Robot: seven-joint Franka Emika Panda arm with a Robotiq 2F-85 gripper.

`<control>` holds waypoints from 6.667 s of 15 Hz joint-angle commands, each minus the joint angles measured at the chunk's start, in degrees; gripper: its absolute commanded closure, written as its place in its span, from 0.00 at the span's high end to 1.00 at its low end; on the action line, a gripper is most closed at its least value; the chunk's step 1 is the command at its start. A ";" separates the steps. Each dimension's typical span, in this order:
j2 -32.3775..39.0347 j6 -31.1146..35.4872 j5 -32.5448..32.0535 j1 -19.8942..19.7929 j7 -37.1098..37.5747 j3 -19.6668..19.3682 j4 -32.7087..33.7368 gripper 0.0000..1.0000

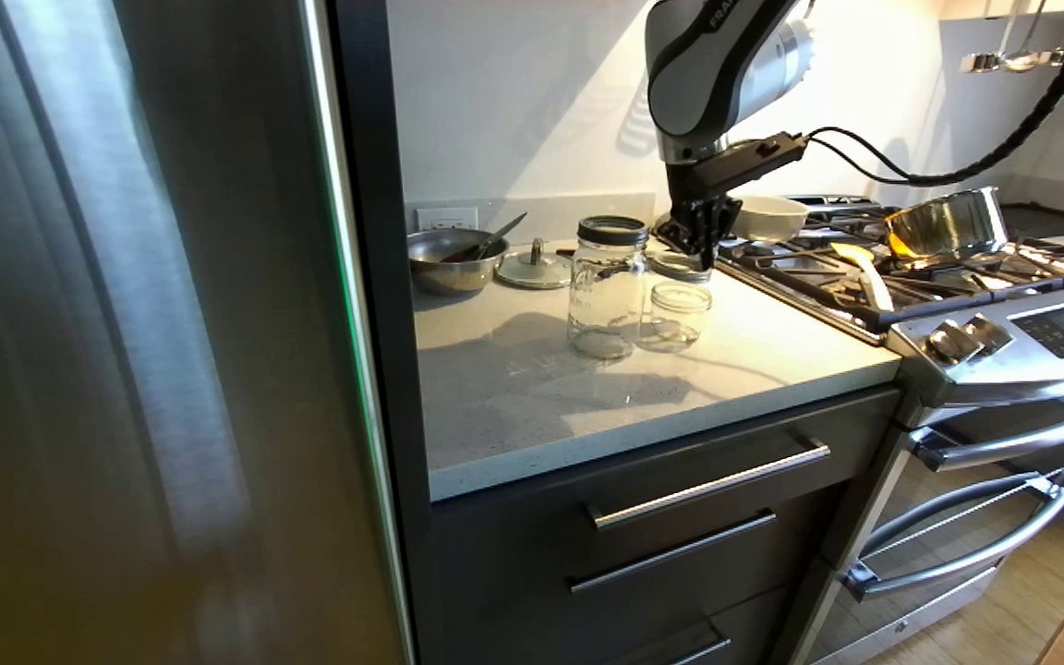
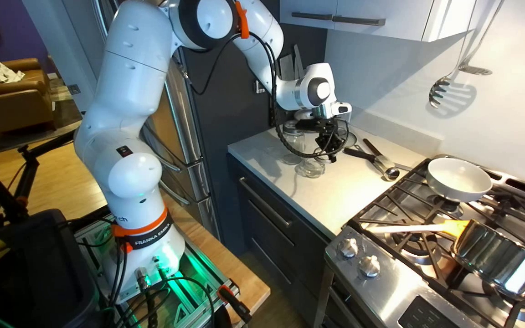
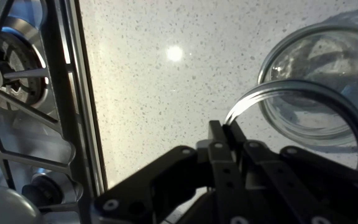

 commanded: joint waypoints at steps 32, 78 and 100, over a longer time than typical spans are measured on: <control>-6.32 7.92 -13.08 3.56 -0.96 -1.51 -11.95 0.02; -3.24 5.08 -17.57 4.06 5.83 -0.42 -9.24 0.02; -2.51 6.43 -18.94 4.34 8.30 -1.11 -9.08 0.02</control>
